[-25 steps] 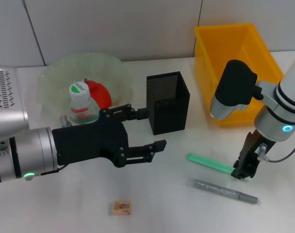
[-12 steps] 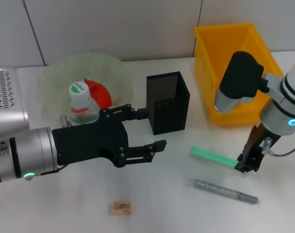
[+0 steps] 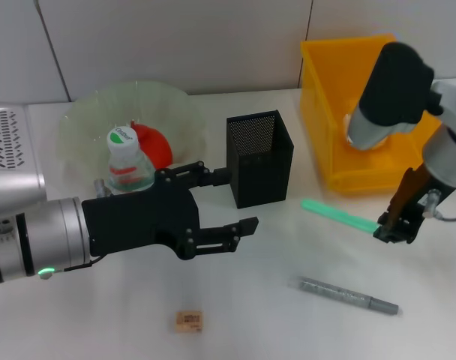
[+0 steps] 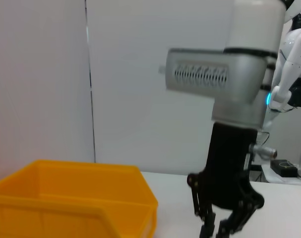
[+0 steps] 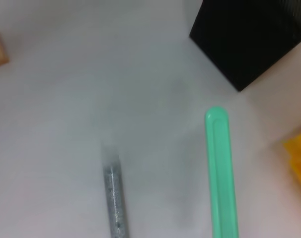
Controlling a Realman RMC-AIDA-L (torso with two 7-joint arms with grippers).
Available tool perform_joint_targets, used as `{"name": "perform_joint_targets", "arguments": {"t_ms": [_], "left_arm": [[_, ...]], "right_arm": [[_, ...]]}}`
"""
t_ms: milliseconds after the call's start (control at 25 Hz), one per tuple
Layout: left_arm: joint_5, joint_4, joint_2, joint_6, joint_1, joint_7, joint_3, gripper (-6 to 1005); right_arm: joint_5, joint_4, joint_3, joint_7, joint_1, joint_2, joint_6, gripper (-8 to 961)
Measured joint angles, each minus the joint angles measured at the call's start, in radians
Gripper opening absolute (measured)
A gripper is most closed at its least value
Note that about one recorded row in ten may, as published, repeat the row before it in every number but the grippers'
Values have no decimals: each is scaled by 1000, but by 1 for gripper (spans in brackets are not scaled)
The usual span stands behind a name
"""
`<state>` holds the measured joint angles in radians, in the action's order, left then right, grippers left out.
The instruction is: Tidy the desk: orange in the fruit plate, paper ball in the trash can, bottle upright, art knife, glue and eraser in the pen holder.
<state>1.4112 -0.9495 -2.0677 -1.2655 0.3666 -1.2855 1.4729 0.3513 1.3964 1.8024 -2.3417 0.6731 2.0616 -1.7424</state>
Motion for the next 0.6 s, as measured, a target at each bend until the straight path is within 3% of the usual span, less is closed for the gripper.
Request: {"name": "perform_joint_targets", "arguments": {"t_ms": [240, 600], "left_arm": [[0, 0, 0, 0, 0, 0, 5, 797], [0, 0, -2, -5, 1, 0, 7, 797]], "right_arm": [[-3, 182, 9, -33, -32, 0, -78, 161], [-41, 338, 12, -58, -62, 3, -135, 161]]}}
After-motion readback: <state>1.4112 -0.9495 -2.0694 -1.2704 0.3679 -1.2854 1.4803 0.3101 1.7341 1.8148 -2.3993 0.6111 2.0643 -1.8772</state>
